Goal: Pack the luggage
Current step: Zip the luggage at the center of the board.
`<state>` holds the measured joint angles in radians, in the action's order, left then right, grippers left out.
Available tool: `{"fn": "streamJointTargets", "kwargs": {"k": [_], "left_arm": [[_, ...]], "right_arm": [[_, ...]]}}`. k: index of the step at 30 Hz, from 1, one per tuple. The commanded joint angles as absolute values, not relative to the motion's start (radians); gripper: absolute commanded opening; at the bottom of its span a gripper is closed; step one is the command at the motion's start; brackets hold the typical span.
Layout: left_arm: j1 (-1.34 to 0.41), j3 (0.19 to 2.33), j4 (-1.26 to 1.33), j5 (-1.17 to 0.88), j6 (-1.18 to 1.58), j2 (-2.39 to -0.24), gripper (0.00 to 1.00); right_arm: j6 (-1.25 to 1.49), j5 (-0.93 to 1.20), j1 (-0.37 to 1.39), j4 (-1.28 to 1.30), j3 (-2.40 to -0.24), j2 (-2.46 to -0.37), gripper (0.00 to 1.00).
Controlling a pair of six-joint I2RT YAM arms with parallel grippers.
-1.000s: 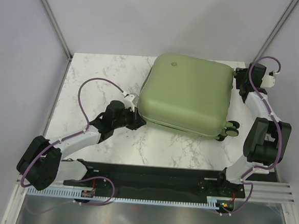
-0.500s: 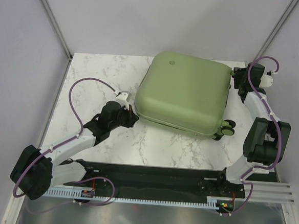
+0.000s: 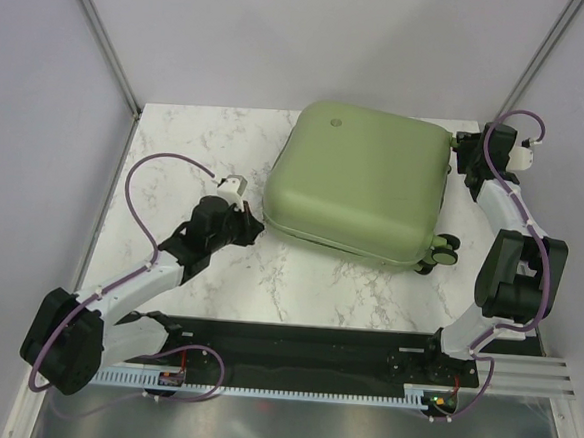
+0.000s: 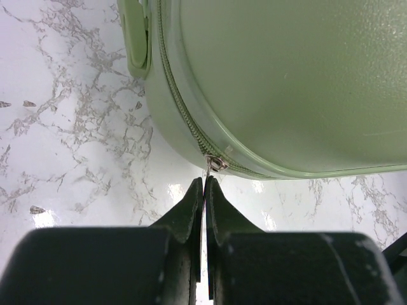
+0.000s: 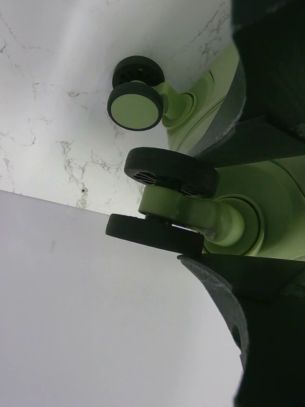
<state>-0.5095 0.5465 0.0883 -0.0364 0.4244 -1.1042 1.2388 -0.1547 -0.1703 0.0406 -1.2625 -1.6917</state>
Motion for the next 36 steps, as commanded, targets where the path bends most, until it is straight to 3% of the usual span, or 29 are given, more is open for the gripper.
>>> {"fn": "streamJointTargets", "kwargs": {"k": [1, 17, 28, 31, 32, 35, 36], "left_arm": [[-0.442, 0.531, 0.086, 0.107, 0.419, -1.089, 0.02], [-0.305, 0.667, 0.218, 0.051, 0.333, -1.316, 0.02], [-0.302, 0.77, 0.281, 0.003, 0.318, -1.454, 0.02], [-0.302, 0.761, 0.29, -0.026, 0.327, -1.456, 0.02], [-0.302, 0.758, 0.296, -0.032, 0.33, -1.457, 0.02], [-0.302, 0.749, 0.302, -0.044, 0.336, -1.457, 0.02], [-0.302, 0.749, 0.302, -0.051, 0.336, -1.459, 0.02]], "right_arm": [[1.147, -0.164, -0.175, 0.077, -1.238, -1.709, 0.0], [1.146, -0.164, -0.181, 0.078, -1.232, -1.713, 0.0], [1.034, -0.153, -0.181, 0.112, -1.284, -1.721, 0.0], [0.942, -0.092, -0.179, 0.185, -1.351, -1.733, 0.33], [0.864, -0.057, -0.181, 0.204, -1.365, -1.727, 0.52], [0.722, -0.025, -0.183, 0.314, -1.393, -1.683, 0.69], [0.665, -0.018, -0.181, 0.393, -1.399, -1.651, 0.7]]}}
